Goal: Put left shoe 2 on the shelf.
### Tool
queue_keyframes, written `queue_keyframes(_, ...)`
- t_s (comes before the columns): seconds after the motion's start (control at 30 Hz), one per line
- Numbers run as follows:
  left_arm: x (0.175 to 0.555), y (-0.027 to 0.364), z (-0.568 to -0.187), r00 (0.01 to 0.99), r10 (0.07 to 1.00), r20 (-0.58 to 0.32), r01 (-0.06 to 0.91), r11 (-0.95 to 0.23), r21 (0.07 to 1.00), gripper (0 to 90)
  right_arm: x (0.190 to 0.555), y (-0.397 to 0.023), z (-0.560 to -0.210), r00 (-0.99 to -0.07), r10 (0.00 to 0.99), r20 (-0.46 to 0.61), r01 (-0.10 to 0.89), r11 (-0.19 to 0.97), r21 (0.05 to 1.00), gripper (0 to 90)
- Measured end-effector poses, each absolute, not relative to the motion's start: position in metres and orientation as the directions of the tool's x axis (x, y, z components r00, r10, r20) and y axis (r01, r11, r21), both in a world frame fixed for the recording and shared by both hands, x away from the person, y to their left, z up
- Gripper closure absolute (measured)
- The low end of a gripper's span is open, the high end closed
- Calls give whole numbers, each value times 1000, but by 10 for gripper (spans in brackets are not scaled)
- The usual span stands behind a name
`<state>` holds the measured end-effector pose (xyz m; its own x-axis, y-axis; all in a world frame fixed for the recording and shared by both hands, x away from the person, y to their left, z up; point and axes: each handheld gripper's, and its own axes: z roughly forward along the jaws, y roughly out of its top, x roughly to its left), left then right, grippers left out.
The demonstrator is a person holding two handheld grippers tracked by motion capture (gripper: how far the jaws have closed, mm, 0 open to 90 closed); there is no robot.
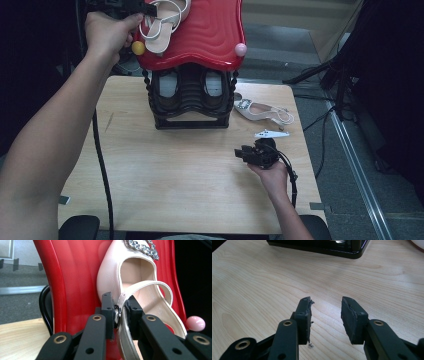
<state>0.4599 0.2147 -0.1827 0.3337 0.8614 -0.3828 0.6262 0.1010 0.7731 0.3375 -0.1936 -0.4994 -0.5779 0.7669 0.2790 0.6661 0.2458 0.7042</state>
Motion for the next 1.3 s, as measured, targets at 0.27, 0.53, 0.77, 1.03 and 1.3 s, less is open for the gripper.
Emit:
queue_keyframes(0.27, 456, 211, -181, 362, 857, -366, 646, 52, 761, 632, 338, -194, -500, -578, 768, 275, 665, 248, 704, 614)
queue_keyframes(0.53, 453, 215, -166, 374, 866, -334, 641, 19, 767, 556, 338, -196, -499, -575, 770, 276, 666, 244, 705, 614)
queue_keyframes(0.77, 449, 221, -159, 399, 855, -331, 646, -6, 764, 515, 338, -196, -499, -574, 771, 276, 666, 243, 705, 613)
queue_keyframes(1.03, 445, 229, -151, 401, 855, -330, 624, 9, 781, 465, 339, -195, -499, -570, 773, 277, 669, 241, 703, 613)
queue_keyframes(1.3, 442, 252, -162, 384, 860, -337, 640, 15, 768, 471, 339, -198, -498, -564, 778, 277, 669, 234, 706, 613)
